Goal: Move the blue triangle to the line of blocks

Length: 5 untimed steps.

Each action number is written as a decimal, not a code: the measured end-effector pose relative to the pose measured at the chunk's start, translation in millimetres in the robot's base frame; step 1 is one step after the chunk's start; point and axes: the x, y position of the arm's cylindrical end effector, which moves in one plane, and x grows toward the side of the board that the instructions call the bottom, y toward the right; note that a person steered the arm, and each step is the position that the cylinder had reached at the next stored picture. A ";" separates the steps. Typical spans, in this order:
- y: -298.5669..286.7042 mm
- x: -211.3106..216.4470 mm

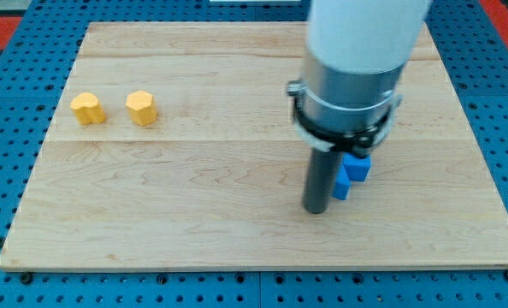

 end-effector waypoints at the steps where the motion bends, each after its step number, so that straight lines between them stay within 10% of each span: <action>1: -28.7 -18.0; 5: 47.3 -7.2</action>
